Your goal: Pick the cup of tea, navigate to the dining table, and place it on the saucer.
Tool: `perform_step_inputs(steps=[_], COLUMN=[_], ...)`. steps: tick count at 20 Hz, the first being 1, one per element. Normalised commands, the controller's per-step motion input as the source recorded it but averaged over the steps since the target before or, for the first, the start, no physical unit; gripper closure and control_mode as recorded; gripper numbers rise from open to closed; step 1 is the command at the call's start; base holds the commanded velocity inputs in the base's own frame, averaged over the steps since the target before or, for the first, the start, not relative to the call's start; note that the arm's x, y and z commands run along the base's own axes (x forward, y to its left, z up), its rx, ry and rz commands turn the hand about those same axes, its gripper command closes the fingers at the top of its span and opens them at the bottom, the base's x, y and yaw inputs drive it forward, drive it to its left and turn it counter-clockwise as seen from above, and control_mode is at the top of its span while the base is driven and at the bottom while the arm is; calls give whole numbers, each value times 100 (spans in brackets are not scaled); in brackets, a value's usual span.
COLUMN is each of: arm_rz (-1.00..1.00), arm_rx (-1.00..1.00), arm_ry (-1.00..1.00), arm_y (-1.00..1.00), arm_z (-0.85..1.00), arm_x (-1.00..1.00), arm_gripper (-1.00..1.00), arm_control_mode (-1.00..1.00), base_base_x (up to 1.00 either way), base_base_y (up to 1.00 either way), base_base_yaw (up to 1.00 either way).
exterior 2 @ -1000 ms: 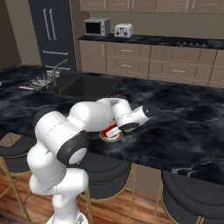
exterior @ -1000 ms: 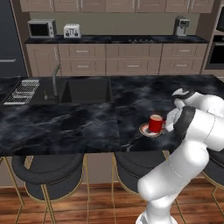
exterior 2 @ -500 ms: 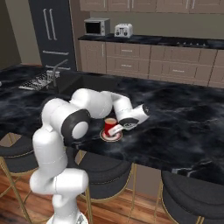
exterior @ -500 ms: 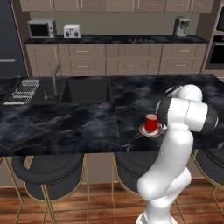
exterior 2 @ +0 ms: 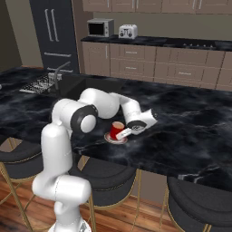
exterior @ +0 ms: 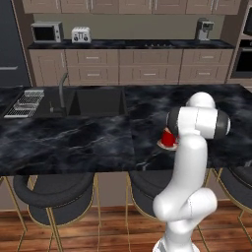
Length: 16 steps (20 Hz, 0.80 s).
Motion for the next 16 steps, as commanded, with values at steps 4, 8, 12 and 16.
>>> perform_step_inputs(steps=[4, 8, 12, 16], arm_rz=[1, 0, 0, 0], arm_rx=[0, 0, 0, 0], arm_ry=[0, 0, 0, -1], arm_y=[0, 0, 2, 1], arm_z=[-26, -4, 2, 15], arm_x=[0, 0, 0, 0], arm_gripper=[100, 100, 100, 100], arm_control_mode=[-100, -100, -100, -100], base_base_x=[0, 0, 0, 0], base_base_y=[0, 0, 0, 0], base_base_yaw=[0, 0, 0, 0])
